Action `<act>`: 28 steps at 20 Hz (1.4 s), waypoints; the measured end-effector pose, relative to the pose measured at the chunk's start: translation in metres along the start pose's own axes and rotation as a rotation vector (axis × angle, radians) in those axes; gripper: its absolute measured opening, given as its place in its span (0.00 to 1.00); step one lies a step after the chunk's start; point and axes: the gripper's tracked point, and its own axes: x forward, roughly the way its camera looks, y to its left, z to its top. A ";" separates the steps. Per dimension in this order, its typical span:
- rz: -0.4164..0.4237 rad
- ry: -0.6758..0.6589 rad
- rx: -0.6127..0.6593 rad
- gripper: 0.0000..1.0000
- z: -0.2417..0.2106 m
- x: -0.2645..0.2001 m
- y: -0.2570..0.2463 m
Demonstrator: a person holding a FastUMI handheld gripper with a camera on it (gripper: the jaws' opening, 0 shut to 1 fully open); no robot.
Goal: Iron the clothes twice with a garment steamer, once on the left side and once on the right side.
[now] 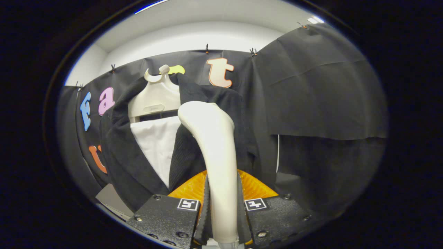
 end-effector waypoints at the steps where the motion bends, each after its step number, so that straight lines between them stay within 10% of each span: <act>1: -0.005 0.008 -0.004 0.35 -0.006 -0.002 -0.001; 28: -0.200 0.231 -0.126 0.35 -0.157 0.002 -0.018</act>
